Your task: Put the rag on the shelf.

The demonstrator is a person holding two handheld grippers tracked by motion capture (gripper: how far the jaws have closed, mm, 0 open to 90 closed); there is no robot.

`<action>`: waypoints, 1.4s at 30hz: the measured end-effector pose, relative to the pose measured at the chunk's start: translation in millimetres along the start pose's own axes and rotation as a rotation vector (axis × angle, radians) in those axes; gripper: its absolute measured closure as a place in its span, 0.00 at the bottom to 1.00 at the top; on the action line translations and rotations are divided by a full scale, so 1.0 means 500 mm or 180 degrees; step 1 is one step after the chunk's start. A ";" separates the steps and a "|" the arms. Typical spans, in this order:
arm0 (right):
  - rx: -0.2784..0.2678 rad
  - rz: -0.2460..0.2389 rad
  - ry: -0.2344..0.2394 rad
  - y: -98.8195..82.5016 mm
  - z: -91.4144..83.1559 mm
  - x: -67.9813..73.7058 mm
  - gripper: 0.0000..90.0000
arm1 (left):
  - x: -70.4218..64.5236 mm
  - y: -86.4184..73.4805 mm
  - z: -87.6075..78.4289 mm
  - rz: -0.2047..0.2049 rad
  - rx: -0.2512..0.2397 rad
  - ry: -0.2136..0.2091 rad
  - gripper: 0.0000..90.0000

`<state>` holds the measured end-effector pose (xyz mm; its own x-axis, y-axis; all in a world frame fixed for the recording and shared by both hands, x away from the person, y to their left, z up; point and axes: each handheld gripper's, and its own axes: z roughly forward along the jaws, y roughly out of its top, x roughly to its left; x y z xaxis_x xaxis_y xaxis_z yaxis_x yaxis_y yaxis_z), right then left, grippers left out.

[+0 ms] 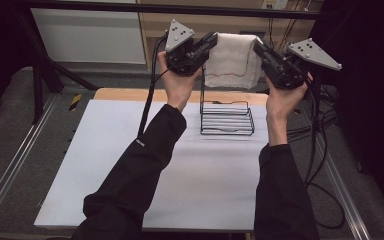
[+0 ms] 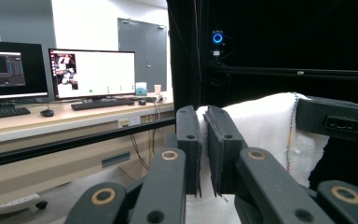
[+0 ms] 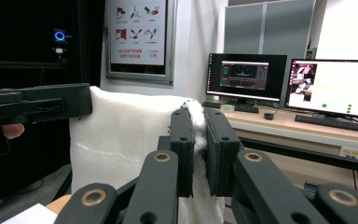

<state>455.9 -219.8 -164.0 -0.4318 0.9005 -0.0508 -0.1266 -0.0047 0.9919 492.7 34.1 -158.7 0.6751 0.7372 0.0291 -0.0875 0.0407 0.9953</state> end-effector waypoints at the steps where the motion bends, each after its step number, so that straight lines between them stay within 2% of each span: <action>1: -0.0001 0.0008 -0.0003 0.002 0.002 -0.002 0.92 | 0.000 0.001 0.004 -0.0010 0.0015 -0.0015 0.93; 9: -0.0001 0.0012 -0.0026 0.008 0.025 -0.016 0.92 | 0.011 0.013 0.028 0.0053 0.0029 0.0061 0.93; 12: 0.0014 0.0030 -0.0028 0.008 0.034 -0.022 0.92 | 0.019 0.013 0.038 0.0029 0.0049 0.0066 0.93; 16: 0.0050 0.0041 -0.0025 0.004 0.049 -0.027 0.92 | 0.028 0.006 0.047 0.0007 0.0097 0.0080 0.93; 18: 0.0077 0.0023 -0.0022 0.000 0.055 -0.027 0.92 | 0.033 0.000 0.052 0.0067 0.0145 0.0131 0.93; 22: 0.0106 0.0038 -0.0019 -0.006 0.067 -0.031 0.92 | 0.039 -0.005 0.060 0.0050 0.0150 0.0141 0.93; 23: 0.0115 0.0044 -0.0026 -0.007 0.071 -0.031 0.92 | 0.042 -0.004 0.062 0.0089 0.0145 0.0171 0.93; 30: 0.0166 0.0067 -0.0028 -0.015 0.095 -0.038 0.92 | 0.057 -0.012 0.077 0.0048 0.0195 0.0173 0.93; 32: 0.0186 0.0075 -0.0040 -0.017 0.100 -0.041 0.92 | 0.060 -0.014 0.081 0.0092 0.0189 0.0201 0.93; 35: 0.0215 0.0100 -0.0040 -0.023 0.108 -0.046 0.92 | 0.063 -0.021 0.086 0.0064 0.0238 0.0180 0.93; 42: 0.0270 0.0146 -0.0043 -0.044 0.109 -0.056 0.92 | 0.059 -0.035 0.093 0.0109 0.0307 0.0175 0.93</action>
<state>519.4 -221.1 -178.2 -0.4233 0.9060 -0.0041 -0.0306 -0.0097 0.9995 548.2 23.6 -170.7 0.6315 0.7730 0.0607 -0.0369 -0.0482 0.9982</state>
